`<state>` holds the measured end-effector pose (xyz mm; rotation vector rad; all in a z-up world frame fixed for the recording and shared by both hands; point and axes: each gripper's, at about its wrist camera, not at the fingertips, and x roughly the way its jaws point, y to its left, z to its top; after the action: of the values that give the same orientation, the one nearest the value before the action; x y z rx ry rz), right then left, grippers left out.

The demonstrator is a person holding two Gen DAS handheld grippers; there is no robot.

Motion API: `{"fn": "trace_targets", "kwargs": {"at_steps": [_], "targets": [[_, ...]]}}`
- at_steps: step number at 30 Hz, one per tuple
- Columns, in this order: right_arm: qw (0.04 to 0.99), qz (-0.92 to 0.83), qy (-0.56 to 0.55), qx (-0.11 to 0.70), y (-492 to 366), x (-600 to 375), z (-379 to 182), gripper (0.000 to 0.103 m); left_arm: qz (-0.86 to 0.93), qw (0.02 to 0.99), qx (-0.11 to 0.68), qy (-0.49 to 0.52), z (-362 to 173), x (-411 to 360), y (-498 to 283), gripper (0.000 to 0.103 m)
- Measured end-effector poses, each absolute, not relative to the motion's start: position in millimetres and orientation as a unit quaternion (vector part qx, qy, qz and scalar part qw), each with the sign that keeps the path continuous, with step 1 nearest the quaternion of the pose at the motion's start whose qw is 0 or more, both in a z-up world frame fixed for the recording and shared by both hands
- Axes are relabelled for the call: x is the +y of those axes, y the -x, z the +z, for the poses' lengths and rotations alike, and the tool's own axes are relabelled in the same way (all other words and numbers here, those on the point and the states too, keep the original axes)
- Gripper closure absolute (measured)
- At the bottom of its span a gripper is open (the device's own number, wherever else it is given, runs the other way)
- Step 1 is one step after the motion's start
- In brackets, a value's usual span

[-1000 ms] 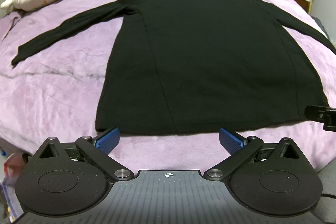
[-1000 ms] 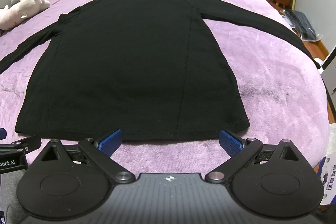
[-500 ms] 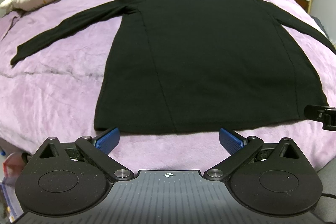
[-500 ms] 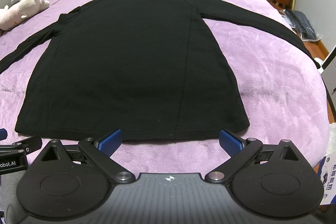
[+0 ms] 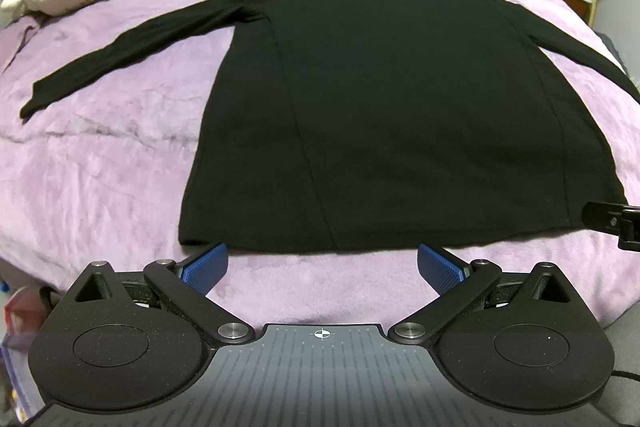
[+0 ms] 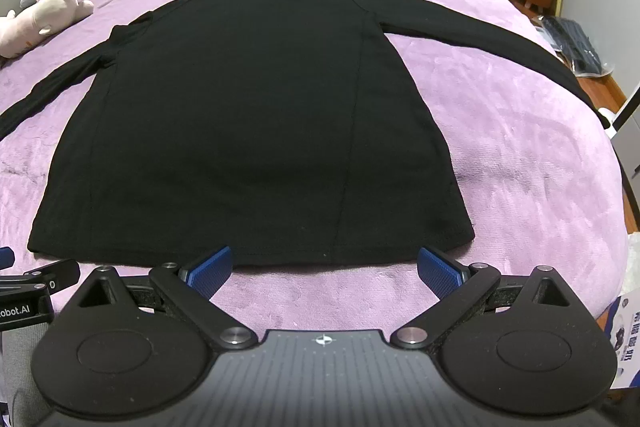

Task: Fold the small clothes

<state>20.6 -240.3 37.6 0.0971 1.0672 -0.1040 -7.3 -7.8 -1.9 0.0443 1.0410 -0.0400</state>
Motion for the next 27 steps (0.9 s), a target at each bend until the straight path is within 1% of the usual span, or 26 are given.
{"fn": "trace_targets", "kwargs": {"at_steps": [7,16,27], "targets": [[0.858,-0.050,-0.047,0.509,-20.9,-240.0,37.5,0.004,-0.017,0.867,0.497,-0.018,-2.3,-7.3,7.0,0.000],[0.857,-0.050,-0.047,0.510,-22.1,-240.2,35.6,0.004,-0.020,0.868,0.496,0.011,-3.1,-0.9,7.4,0.000],[0.858,-0.042,-0.053,0.509,-22.0,-242.7,33.8,0.004,-0.025,0.866,0.499,0.007,-4.0,-2.6,7.8,0.000]]}}
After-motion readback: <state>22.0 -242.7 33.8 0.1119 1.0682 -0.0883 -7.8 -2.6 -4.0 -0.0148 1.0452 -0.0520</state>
